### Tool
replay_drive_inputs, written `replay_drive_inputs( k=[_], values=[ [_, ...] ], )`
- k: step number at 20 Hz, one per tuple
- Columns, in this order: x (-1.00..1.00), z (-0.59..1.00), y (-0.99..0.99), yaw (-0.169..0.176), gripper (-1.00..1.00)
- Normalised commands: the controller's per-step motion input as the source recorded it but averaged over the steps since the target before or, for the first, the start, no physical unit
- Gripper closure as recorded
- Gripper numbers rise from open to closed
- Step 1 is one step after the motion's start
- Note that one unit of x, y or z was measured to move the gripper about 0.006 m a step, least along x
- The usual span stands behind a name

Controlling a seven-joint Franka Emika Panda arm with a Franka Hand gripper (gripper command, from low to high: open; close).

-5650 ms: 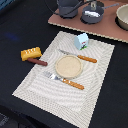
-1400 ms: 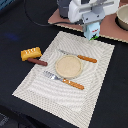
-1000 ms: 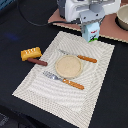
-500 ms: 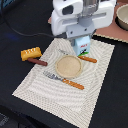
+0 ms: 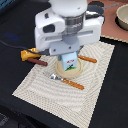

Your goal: Interact with the objects in diverse but meaningful ways.

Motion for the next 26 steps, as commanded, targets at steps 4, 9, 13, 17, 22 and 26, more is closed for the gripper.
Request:
replay_drive_inputs(
  k=[4, 9, 13, 17, 22, 26],
  values=[
    [0.11, -0.08, -0.94, 0.075, 1.0],
    [0.05, -0.1, -0.71, 0.207, 1.0],
    [0.0, -0.17, -0.61, 0.218, 1.0],
    [-0.04, -0.24, -0.48, 0.205, 1.0],
    [0.02, -0.13, -0.24, 0.154, 1.0],
    [0.14, -0.01, -0.01, 0.15, -1.0]
  ],
)
